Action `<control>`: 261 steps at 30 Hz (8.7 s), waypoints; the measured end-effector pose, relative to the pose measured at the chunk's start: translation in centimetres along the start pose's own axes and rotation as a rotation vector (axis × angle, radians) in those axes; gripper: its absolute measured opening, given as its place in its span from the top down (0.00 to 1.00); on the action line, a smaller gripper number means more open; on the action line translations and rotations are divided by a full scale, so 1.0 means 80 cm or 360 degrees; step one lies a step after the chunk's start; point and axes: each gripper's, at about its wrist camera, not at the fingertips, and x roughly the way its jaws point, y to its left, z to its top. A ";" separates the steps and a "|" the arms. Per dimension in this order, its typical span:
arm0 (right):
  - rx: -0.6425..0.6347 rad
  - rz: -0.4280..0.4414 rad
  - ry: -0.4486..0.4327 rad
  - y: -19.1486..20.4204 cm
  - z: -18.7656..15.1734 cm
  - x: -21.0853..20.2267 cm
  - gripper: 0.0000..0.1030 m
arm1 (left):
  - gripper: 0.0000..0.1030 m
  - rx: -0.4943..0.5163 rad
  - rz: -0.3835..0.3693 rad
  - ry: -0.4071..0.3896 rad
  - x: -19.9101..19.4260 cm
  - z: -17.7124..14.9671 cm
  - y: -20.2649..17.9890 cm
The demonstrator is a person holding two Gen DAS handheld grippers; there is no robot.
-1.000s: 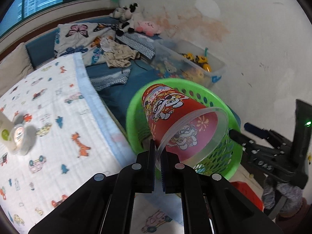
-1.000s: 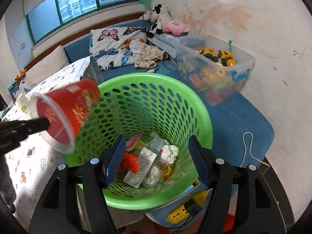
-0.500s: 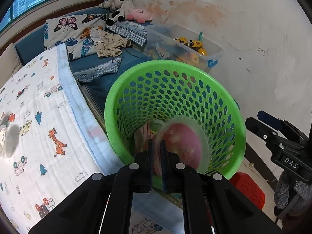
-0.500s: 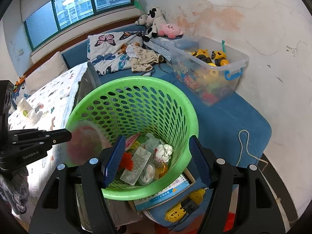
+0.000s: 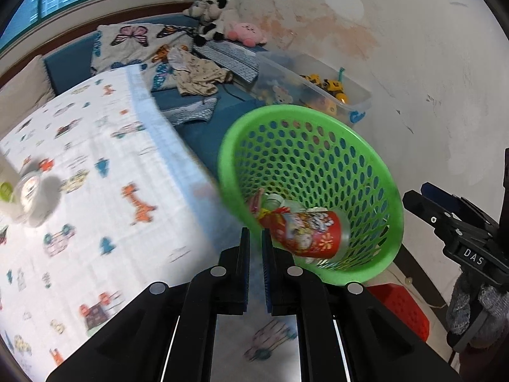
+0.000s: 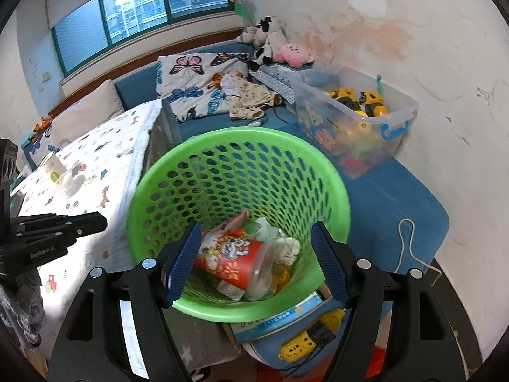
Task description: Collect trash
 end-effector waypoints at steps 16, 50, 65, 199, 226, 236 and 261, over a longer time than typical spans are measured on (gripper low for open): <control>-0.0221 0.0220 0.0066 0.121 0.011 0.034 0.27 | 0.82 -0.0282 0.0258 -0.0130 -0.086 -0.036 0.149; -0.0727 0.0655 0.0223 0.419 0.046 0.160 0.24 | 0.32 -0.0582 0.0598 -0.0233 -0.158 -0.058 0.348; -0.0755 0.0677 0.0275 0.455 0.050 0.210 0.29 | 0.31 -0.0525 0.0585 -0.0232 -0.136 -0.028 0.368; 0.0055 0.0100 0.0021 -0.031 -0.022 0.003 0.31 | 0.40 0.0228 0.0002 -0.0163 0.041 0.069 -0.060; 0.0015 0.0174 -0.0003 0.013 -0.025 -0.015 0.27 | 0.27 0.0187 0.0004 -0.0264 -0.019 0.043 -0.032; -0.0016 0.0216 -0.0017 0.055 -0.025 -0.024 0.21 | 0.23 0.0127 0.0077 -0.0349 -0.067 0.022 0.005; -0.0080 0.0178 -0.0076 0.124 -0.043 -0.066 0.12 | 0.10 0.0016 0.0254 -0.0483 -0.172 -0.063 0.059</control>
